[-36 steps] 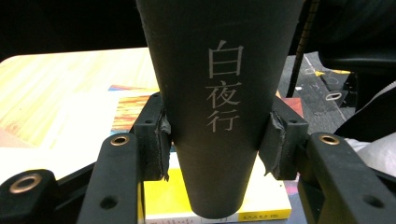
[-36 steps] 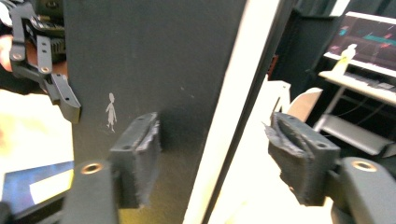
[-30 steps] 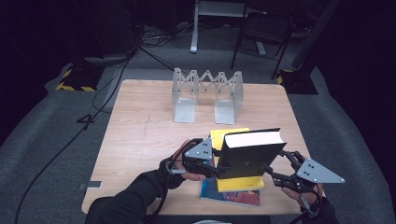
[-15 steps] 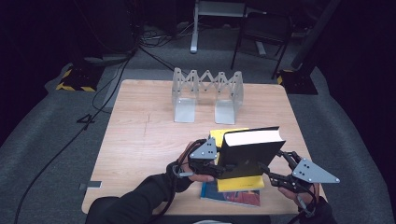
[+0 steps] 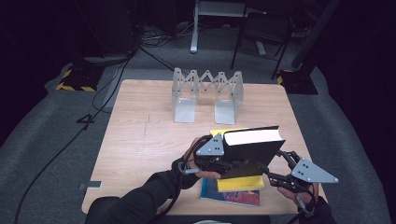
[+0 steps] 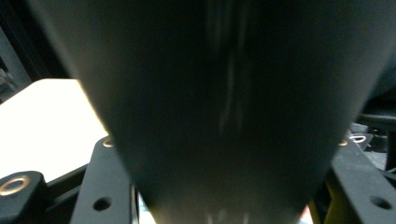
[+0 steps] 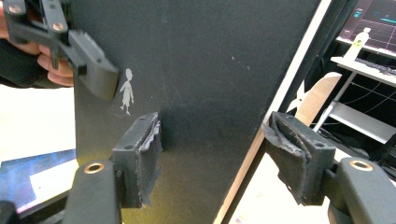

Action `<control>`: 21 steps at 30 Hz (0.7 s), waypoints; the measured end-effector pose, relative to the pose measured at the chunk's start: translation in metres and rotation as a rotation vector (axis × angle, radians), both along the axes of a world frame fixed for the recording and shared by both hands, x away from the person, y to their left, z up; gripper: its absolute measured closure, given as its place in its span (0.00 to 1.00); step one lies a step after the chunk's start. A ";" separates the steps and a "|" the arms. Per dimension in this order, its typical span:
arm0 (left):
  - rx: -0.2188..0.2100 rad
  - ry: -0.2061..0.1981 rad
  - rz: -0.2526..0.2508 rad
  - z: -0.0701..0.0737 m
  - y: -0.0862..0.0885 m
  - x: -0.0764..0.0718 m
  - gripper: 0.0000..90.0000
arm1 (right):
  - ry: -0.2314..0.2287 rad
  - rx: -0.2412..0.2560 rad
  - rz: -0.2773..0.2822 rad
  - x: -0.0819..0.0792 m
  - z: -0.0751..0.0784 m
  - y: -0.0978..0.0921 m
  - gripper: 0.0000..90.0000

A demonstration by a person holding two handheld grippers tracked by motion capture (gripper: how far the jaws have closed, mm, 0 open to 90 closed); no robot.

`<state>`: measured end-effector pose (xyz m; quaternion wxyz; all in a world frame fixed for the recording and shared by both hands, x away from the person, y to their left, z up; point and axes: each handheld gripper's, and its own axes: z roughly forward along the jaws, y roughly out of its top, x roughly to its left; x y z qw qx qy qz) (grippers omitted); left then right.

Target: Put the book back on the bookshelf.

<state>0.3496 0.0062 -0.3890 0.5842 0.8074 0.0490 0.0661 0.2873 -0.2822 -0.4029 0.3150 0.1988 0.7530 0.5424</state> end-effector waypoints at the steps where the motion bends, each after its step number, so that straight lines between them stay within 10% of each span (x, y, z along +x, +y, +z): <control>1: -0.002 -0.007 -0.002 0.002 -0.001 0.000 0.52 | 0.005 -0.002 0.005 0.000 0.000 0.000 0.40; 21: -0.037 0.014 -0.038 0.025 -0.009 0.011 0.52 | 0.025 0.010 -0.005 0.003 0.000 -0.001 0.39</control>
